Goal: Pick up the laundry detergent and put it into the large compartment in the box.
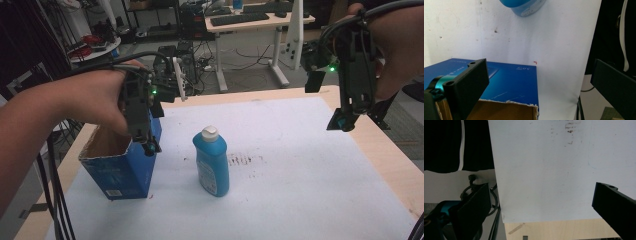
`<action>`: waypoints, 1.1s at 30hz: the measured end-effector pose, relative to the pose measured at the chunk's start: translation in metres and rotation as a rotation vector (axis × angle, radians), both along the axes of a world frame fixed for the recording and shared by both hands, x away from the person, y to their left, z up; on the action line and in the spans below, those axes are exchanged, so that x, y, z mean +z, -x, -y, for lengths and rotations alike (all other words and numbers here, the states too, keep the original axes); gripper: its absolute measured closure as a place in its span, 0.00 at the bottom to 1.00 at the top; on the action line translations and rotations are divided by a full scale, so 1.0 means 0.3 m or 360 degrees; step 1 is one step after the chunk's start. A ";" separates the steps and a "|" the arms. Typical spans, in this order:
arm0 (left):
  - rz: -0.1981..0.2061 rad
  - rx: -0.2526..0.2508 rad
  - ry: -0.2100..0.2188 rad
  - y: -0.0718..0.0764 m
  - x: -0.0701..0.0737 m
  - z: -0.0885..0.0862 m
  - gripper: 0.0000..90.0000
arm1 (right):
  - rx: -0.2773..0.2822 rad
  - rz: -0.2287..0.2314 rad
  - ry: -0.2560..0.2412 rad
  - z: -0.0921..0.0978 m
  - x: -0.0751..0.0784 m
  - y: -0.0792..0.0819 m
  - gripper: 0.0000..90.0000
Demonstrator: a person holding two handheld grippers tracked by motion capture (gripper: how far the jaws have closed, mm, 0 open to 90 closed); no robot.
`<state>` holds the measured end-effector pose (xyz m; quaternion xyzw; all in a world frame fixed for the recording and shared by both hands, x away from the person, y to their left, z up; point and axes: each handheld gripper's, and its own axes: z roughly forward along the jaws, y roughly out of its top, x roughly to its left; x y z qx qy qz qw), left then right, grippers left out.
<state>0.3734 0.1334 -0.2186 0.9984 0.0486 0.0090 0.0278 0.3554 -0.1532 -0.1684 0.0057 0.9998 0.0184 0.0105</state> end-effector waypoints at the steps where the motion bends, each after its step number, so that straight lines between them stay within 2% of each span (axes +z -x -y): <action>1: 0.0000 0.0000 0.0000 0.000 0.000 0.000 0.02 | 0.0000 0.0000 0.0000 0.000 0.000 0.000 0.02; 9: 0.0027 -0.0056 -0.0008 -0.022 -0.008 0.012 0.02 | -0.0031 0.0001 0.0001 0.024 0.001 -0.011 0.02; 13: 0.0028 -0.0085 0.0012 -0.035 0.007 0.012 0.02 | -0.0038 -0.0002 0.0003 0.032 0.001 -0.012 0.02; 16: 0.0036 -0.0162 0.0023 -0.040 0.024 0.022 0.02 | -0.0056 -0.0001 0.0002 0.041 0.005 -0.012 0.02; 17: 0.0036 -0.0162 0.0023 -0.040 0.024 0.022 0.02 | -0.0056 -0.0001 0.0002 0.041 0.005 -0.012 0.02; 18: 0.0036 -0.0234 0.0038 -0.040 0.026 0.029 0.02 | -0.0060 0.0002 -0.0004 0.041 0.005 -0.012 0.02; 19: 0.0036 -0.0234 0.0038 -0.040 0.026 0.029 0.02 | -0.0060 0.0002 -0.0004 0.041 0.005 -0.012 0.02; 20: 0.0041 -0.0297 0.0050 -0.041 0.027 0.037 0.02 | -0.0068 0.0002 0.0003 0.040 0.005 -0.010 0.02; 21: 0.0047 -0.0324 0.0059 -0.040 0.026 0.040 0.02 | -0.0065 0.0001 -0.0001 0.039 0.005 -0.011 0.02; 23: 0.0042 -0.0344 0.0068 -0.040 0.025 0.043 0.02 | -0.0069 0.0004 -0.0007 0.038 0.007 -0.012 0.02; 24: 0.0035 -0.0388 0.0086 -0.041 0.023 0.048 0.02 | -0.0067 0.0004 -0.0011 0.036 0.007 -0.013 0.02; 26: 0.0035 -0.0388 0.0086 -0.041 0.023 0.048 0.02 | -0.0067 0.0003 -0.0009 0.034 0.007 -0.014 0.02; 27: 0.0028 -0.0455 0.0103 -0.044 0.019 0.053 0.02 | -0.0071 0.0005 -0.0002 0.029 0.004 -0.014 0.02; 33: 0.0050 -0.0595 0.0148 -0.053 0.004 0.075 0.02 | -0.0087 -0.0002 0.0005 0.020 -0.002 -0.024 0.02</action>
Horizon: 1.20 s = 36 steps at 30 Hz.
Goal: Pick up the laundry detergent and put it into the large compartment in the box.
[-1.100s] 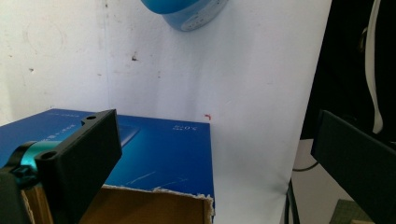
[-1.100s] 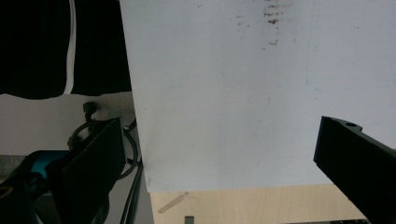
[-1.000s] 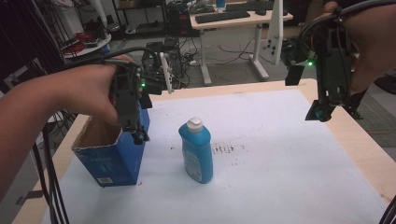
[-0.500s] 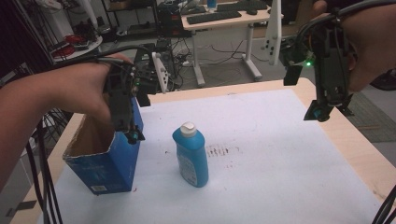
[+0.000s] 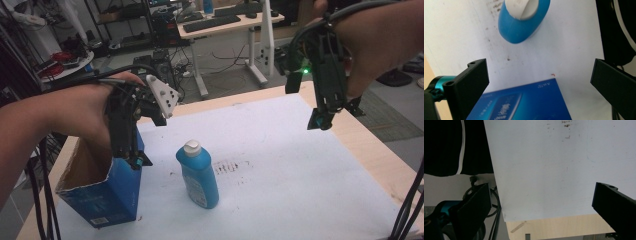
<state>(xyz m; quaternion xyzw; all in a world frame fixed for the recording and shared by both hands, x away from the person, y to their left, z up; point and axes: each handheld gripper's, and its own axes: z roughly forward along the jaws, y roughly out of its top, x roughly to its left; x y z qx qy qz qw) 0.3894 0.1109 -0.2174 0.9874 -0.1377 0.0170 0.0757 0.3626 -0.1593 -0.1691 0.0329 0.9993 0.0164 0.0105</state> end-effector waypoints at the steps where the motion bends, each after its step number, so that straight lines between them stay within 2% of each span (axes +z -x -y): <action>1: 0.0000 0.0000 0.0000 0.000 0.000 0.000 0.02 | -0.0004 -0.0001 0.0002 -0.001 0.000 -0.001 0.02; 2: -0.0002 -0.0029 0.0016 -0.007 -0.007 0.008 0.02 | 0.0000 -0.0004 0.0000 -0.002 -0.001 -0.003 0.02; 8: -0.0010 -0.0094 0.0010 -0.030 -0.032 0.031 0.02 | -0.0007 -0.0002 0.0003 -0.011 -0.005 -0.008 0.02; 9: -0.0009 -0.0127 0.0018 -0.035 -0.044 0.044 0.02 | -0.0008 -0.0005 0.0009 -0.013 -0.007 -0.010 0.02; 10: -0.0009 -0.0127 0.0018 -0.035 -0.044 0.044 0.02 | -0.0008 -0.0005 0.0009 -0.013 -0.007 -0.010 0.02; 16: 0.0004 -0.0240 0.0035 -0.044 -0.079 0.093 0.02 | -0.0039 -0.0014 0.0012 -0.006 -0.015 -0.018 0.02; 19: 0.0010 -0.0251 0.0040 -0.046 -0.085 0.099 0.02 | -0.0037 -0.0013 0.0010 -0.006 -0.017 -0.019 0.02; 24: 0.0005 -0.0296 0.0021 -0.052 -0.126 0.125 0.02 | -0.0034 -0.0015 0.0010 -0.005 -0.021 -0.019 0.02; 31: 0.0001 -0.0349 -0.0050 -0.056 -0.190 0.163 0.02 | -0.0040 -0.0022 0.0003 0.001 -0.028 -0.020 0.02; 36: -0.0003 -0.0384 -0.0072 -0.056 -0.216 0.183 0.02 | -0.0051 -0.0030 0.0020 0.004 -0.036 -0.017 0.02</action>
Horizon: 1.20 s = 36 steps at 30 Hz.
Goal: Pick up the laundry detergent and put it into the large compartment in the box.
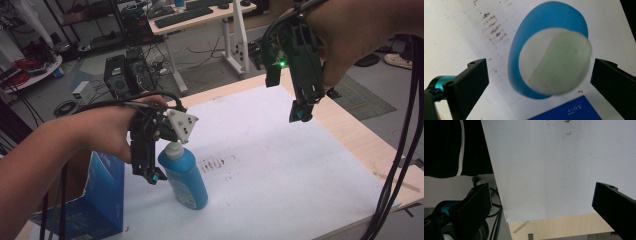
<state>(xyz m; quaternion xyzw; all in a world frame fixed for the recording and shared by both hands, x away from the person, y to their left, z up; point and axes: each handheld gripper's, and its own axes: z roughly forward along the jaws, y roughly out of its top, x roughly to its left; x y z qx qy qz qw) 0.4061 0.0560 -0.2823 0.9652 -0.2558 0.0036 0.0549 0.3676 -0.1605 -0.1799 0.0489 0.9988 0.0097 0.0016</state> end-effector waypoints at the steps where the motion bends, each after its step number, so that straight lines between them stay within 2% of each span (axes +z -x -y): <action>1: 0.0003 -0.0004 -0.0004 0.001 -0.004 0.004 0.02 | 0.0001 -0.0004 -0.0002 0.000 -0.002 0.000 0.02; 7: 0.0002 -0.0053 -0.0019 0.000 -0.028 0.018 0.02 | 0.0005 -0.0005 0.0004 -0.005 -0.009 -0.004 0.02; 8: 0.0004 -0.0084 -0.0028 -0.003 -0.036 0.019 0.02 | 0.0003 -0.0005 0.0006 -0.007 -0.009 -0.006 0.02; 14: -0.0001 -0.0096 -0.0050 -0.003 -0.052 0.026 0.02 | -0.0004 -0.0007 0.0008 -0.009 -0.013 -0.010 0.02; 18: -0.0006 -0.0139 -0.0052 0.000 -0.059 0.030 0.02 | -0.0010 -0.0009 0.0007 -0.009 -0.017 -0.013 0.02; 36: 0.0012 -0.0190 -0.0052 0.008 -0.067 0.042 0.02 | -0.0023 -0.0013 0.0011 -0.017 -0.018 -0.009 0.02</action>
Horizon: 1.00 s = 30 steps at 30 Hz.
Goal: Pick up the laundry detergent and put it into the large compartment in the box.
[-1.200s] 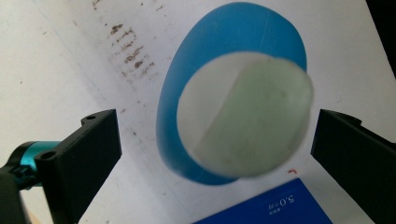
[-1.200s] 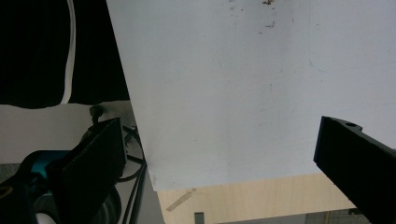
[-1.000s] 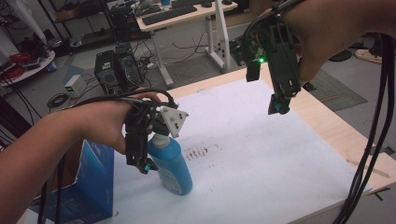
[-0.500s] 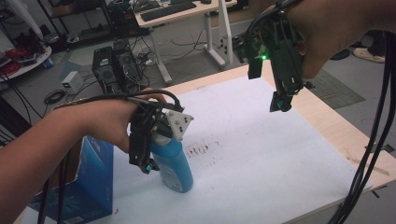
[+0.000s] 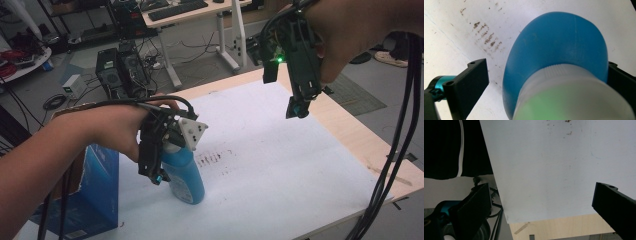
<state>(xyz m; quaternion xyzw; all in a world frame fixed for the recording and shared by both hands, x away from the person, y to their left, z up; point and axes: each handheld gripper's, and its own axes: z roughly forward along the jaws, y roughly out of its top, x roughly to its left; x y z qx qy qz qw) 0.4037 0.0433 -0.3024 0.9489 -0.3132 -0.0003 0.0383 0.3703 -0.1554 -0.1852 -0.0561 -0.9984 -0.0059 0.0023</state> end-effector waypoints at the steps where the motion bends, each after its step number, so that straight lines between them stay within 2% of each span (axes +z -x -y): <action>1: -0.0004 -0.0013 0.0001 -0.001 0.000 0.000 0.02 | -0.0004 0.0004 0.0000 0.001 0.000 0.002 0.02; 11: 0.0014 -0.0015 -0.0023 0.005 0.002 0.004 0.05 | 0.0002 0.0005 -0.0009 0.012 -0.003 0.005 0.02; 15: 0.0016 -0.0016 -0.0008 0.008 0.004 0.002 0.05 | 0.0001 0.0005 -0.0010 0.013 -0.002 0.006 0.02; 19: -0.0011 -0.0045 0.0004 0.007 0.011 0.000 0.12 | -0.0004 0.0003 -0.0009 0.013 -0.004 0.005 0.02; 30: 0.0021 -0.0051 -0.0001 0.002 0.008 0.000 0.16 | 0.0008 0.0001 -0.0015 0.011 -0.010 -0.002 0.02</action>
